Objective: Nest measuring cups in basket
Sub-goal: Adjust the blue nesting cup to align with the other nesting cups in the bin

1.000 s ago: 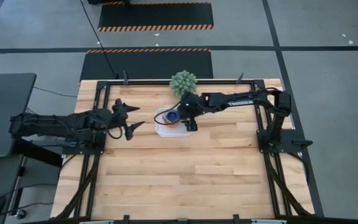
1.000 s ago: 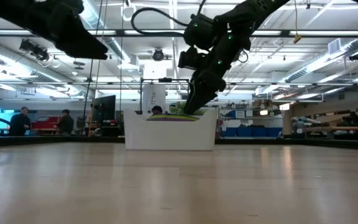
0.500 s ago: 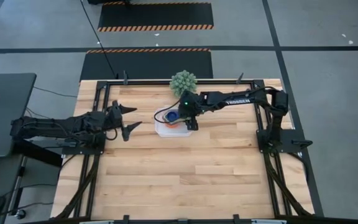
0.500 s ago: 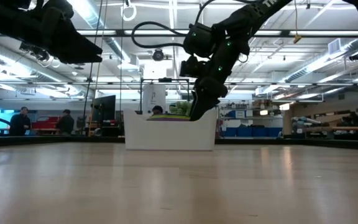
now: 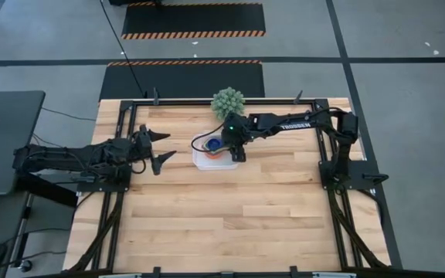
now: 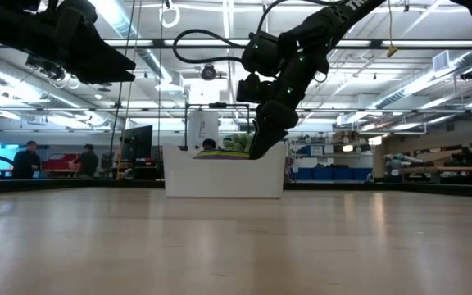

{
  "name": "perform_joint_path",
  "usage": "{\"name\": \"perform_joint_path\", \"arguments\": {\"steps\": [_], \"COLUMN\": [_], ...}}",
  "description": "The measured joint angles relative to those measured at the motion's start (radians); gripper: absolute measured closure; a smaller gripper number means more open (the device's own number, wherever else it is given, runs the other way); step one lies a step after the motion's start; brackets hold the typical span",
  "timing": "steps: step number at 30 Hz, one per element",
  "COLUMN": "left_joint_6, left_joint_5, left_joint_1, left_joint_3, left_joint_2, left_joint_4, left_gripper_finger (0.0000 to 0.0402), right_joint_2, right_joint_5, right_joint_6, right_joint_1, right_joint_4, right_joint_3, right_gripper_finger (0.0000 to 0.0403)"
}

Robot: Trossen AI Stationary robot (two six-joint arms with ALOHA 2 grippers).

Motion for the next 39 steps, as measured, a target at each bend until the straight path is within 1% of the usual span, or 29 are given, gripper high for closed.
{"name": "perform_joint_path", "arguments": {"steps": [3, 7, 14, 19, 24, 39], "left_joint_6": [0.0, 0.0, 0.001, 0.002, 0.002, 0.003], "left_joint_5": [0.0, 0.0, 0.0, 0.0, 0.0, 0.0], "left_joint_1": [0.0, 0.0, 0.0, 0.0, 0.0, 0.0], "left_joint_3": [0.0, 0.0, 0.0, 0.0, 0.0, 0.001], "left_joint_2": [0.0, 0.0, 0.0, 0.0, 0.0, 0.0], "left_joint_4": [0.0, 0.0, -0.001, -0.002, -0.002, -0.003], "left_gripper_finger": [0.0072, 0.0072, 0.0072, 0.0072, 0.0072, 0.0072], "right_joint_2": [0.0, 0.0, 0.0, 0.0, 0.0, 0.0], "right_joint_5": [-0.016, -0.058, -0.04, -0.008, -0.013, -0.014], "right_joint_6": [0.021, 0.073, 0.069, 0.047, 0.018, 0.0], "right_joint_1": [0.002, -0.002, 0.0, 0.0, 0.001, 0.0], "right_joint_4": [0.005, 0.002, 0.004, 0.023, 0.022, 0.018], "right_joint_3": [0.0, 0.0, -0.01, -0.028, -0.028, -0.028], "right_gripper_finger": [0.0177, 0.0173, 0.0155, 0.0151, 0.0166, 0.021]}}
